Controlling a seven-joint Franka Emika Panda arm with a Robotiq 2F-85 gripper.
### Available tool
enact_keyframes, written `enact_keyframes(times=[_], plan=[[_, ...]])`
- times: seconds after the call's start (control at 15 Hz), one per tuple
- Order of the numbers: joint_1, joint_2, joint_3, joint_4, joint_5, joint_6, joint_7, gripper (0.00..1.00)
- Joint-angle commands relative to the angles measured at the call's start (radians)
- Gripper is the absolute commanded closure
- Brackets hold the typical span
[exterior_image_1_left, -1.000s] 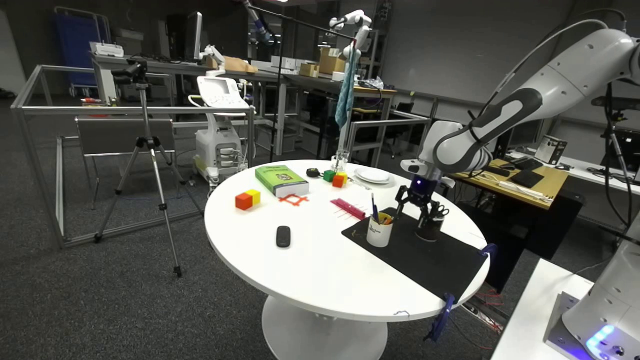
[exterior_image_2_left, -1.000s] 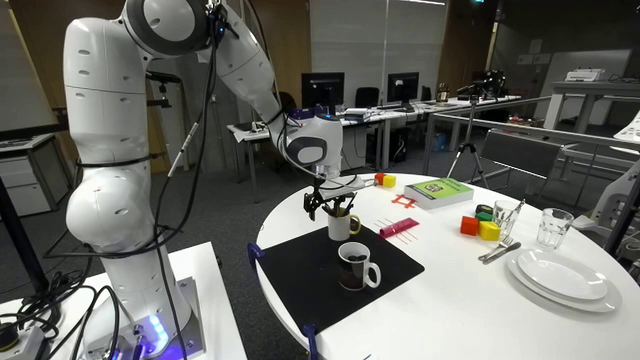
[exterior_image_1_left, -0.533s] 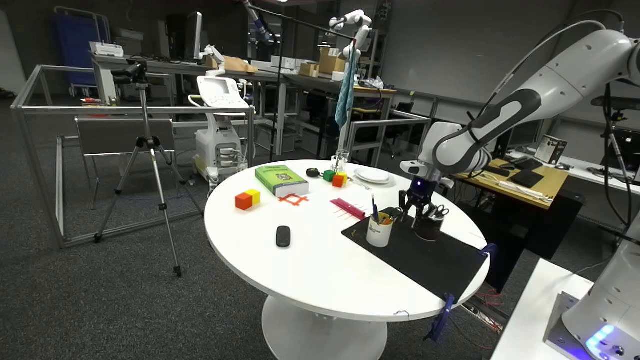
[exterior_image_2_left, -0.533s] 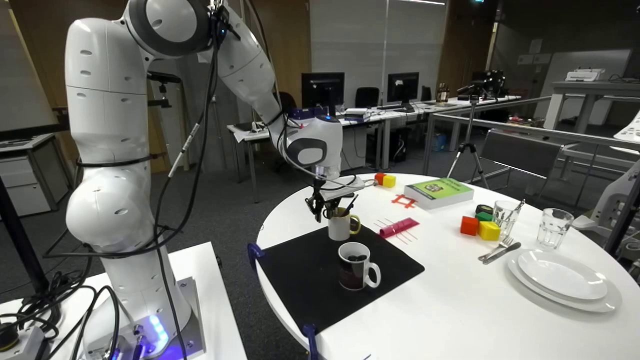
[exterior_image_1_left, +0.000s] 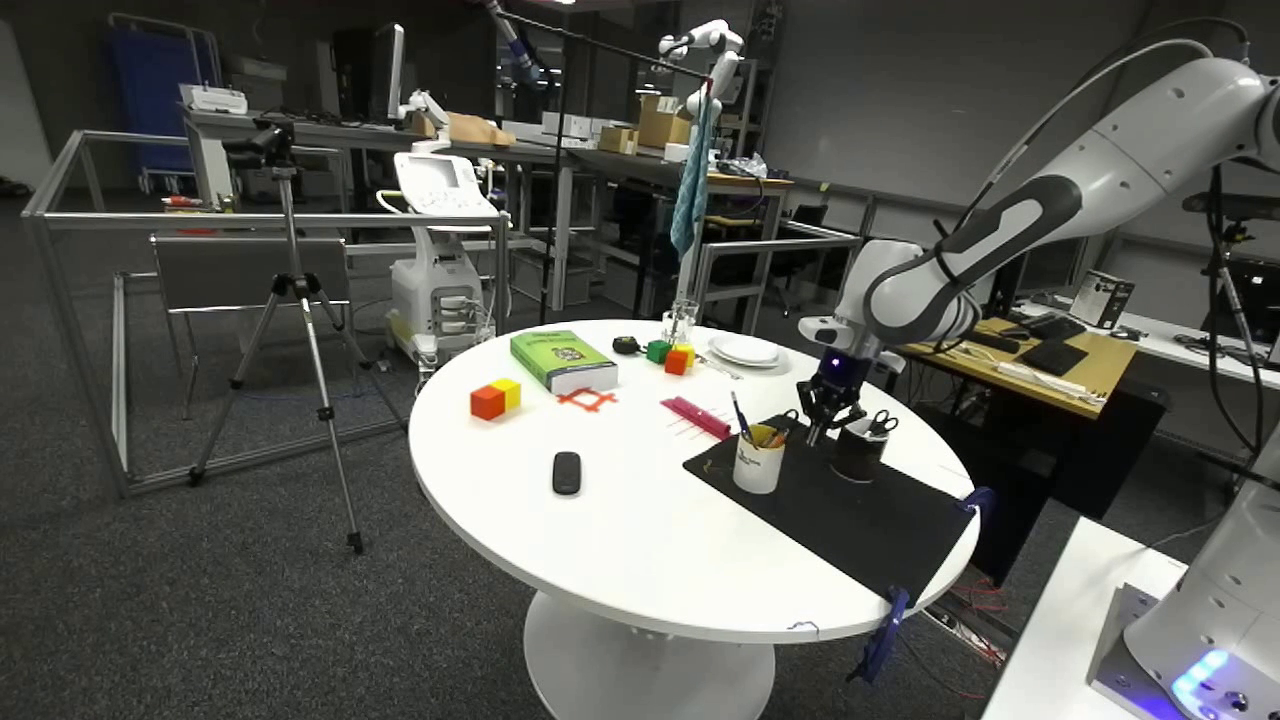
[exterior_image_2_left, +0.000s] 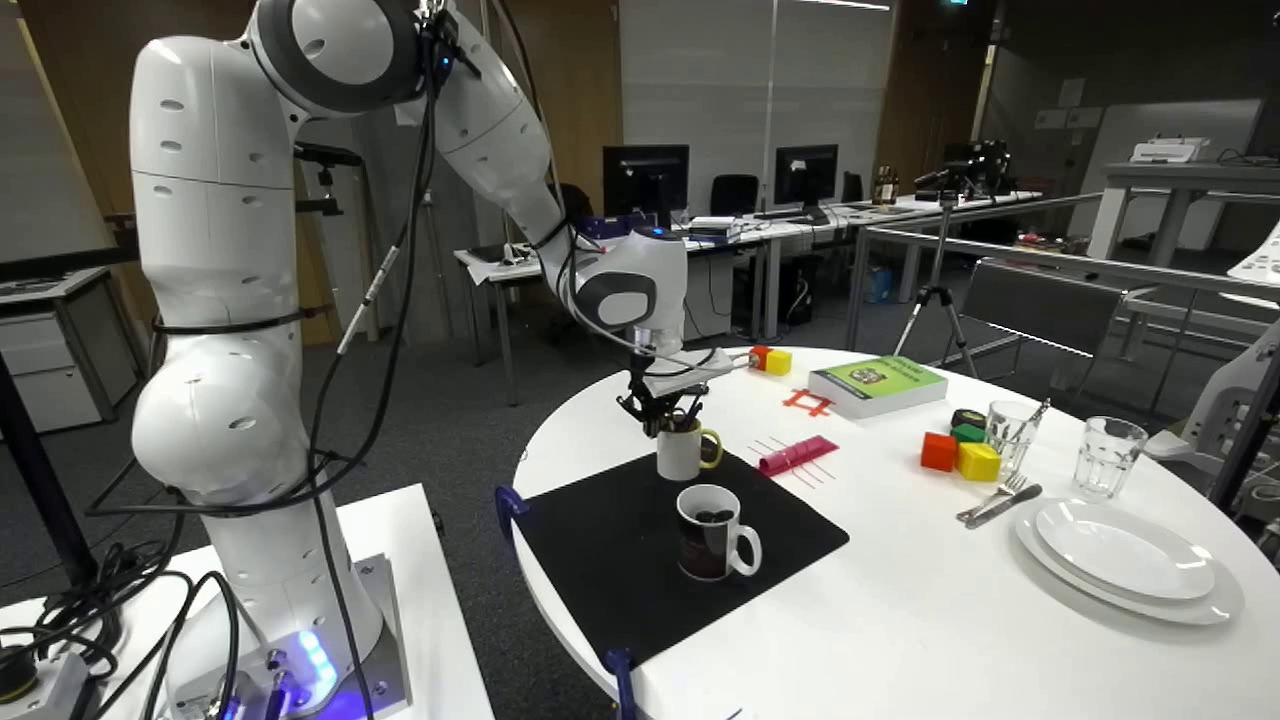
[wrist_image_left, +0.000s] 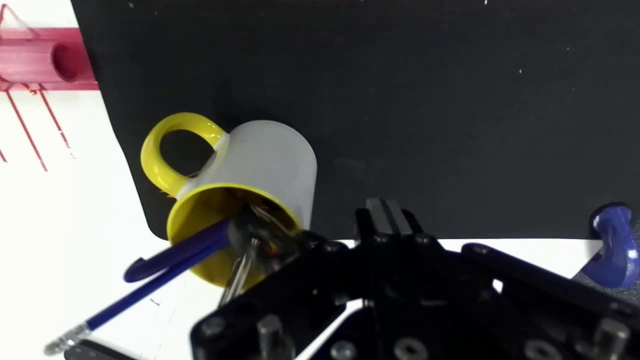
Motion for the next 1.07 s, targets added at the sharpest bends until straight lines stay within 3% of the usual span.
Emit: enact_keyframes(times=[0.0, 0.4, 0.47, 0.6, 1.0], plan=[[-0.013, -0.003, 0.011, 0.003, 0.008, 0.013, -0.03, 1.0], [-0.013, -0.009, 0.008, 0.009, 0.009, 0.03, -0.018, 1.0], [-0.015, -0.009, 0.012, 0.009, 0.018, 0.048, -0.029, 0.74], [-0.02, -0.011, 0.019, 0.011, 0.031, 0.069, -0.042, 0.66], [-0.026, -0.026, 0.03, 0.019, 0.045, 0.07, -0.051, 0.21]])
